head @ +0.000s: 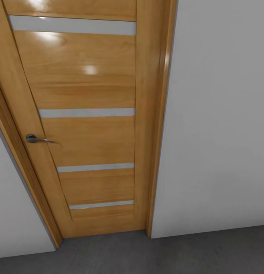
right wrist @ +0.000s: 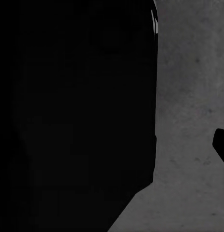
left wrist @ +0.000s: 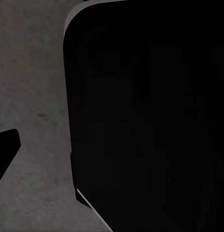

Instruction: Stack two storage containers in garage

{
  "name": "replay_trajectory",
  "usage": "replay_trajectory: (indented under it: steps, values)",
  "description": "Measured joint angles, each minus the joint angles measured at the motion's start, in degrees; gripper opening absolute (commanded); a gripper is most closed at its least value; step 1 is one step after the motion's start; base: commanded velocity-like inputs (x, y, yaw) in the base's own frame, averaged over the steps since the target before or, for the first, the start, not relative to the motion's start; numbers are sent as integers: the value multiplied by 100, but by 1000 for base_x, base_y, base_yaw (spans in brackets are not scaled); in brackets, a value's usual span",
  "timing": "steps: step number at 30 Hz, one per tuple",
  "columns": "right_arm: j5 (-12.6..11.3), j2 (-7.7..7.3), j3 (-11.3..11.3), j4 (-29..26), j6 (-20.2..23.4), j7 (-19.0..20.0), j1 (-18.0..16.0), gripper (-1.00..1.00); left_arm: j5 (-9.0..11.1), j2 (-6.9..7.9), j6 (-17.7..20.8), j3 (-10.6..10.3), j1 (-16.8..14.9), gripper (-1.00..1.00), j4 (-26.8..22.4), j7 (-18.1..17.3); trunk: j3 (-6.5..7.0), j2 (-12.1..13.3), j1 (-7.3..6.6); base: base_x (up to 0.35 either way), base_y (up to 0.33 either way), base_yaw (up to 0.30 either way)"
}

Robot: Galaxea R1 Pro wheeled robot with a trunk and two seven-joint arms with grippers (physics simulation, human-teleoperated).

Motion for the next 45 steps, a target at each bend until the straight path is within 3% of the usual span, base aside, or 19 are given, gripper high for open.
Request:
replay_trajectory:
  steps: [32,45]
  values:
    - [4,0,0,0,-3,0,0,100,-2,-5,-2,0,-2,100,0,0,0,0,0,127,-12,0]
    - [4,-9,5,0,-4,0,0,100,5,-1,-8,0,0,100,0,0,0,0,1,20,0,0]
